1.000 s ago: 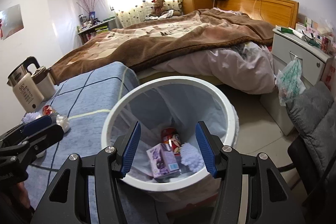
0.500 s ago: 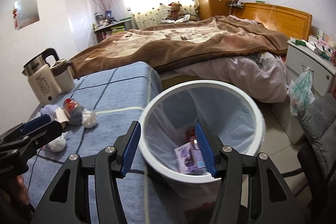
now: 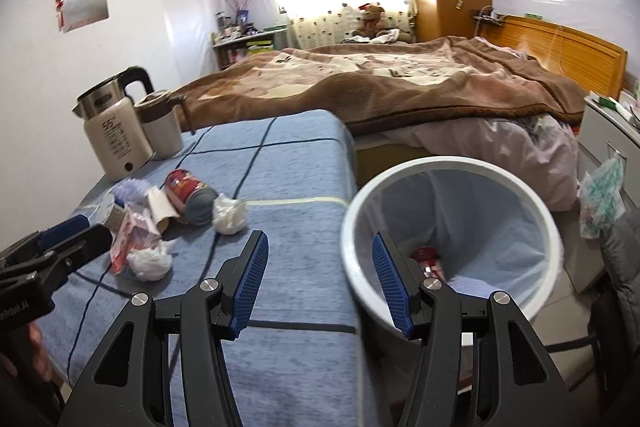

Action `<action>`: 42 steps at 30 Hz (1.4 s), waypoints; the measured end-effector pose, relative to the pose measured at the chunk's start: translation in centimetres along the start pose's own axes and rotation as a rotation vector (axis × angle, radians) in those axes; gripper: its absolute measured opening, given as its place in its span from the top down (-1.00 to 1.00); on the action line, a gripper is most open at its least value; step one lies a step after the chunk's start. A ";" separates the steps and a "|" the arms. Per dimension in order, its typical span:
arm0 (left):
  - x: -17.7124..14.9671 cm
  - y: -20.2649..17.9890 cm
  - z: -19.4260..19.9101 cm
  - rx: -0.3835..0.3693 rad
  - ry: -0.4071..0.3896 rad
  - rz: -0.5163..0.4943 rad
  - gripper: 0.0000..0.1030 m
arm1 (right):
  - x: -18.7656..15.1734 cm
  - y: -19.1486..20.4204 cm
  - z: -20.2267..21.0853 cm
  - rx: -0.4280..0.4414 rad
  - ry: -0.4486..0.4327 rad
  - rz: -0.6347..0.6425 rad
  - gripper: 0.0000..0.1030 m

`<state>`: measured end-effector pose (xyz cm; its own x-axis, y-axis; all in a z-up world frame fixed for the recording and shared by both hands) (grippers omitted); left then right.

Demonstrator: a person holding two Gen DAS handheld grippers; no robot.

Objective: Collect trash
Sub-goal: 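Move both tools back toward the remaining trash on the table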

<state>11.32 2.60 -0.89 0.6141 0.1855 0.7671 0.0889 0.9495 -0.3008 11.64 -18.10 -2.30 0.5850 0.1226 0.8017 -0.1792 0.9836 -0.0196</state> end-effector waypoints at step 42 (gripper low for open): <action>-0.6 7.2 -6.3 0.074 0.118 0.043 -0.60 | 2.8 8.1 -15.1 0.176 0.187 0.200 -0.16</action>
<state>16.55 7.75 -7.08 0.7044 0.1996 0.6812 0.0049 0.9583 -0.2858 23.73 -7.83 -9.23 0.6563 0.3496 0.6686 -0.4297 0.9016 -0.0497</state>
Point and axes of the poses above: each gripper's, at about its wrist camera, not at the fingertips, and z roughly against the way its jaws point, y to its left, x to its top, the point moved 5 cm from there along -z, roughly the way its jaws point, and after that the axes turned 10 degrees about z, right-handed, at the moved point
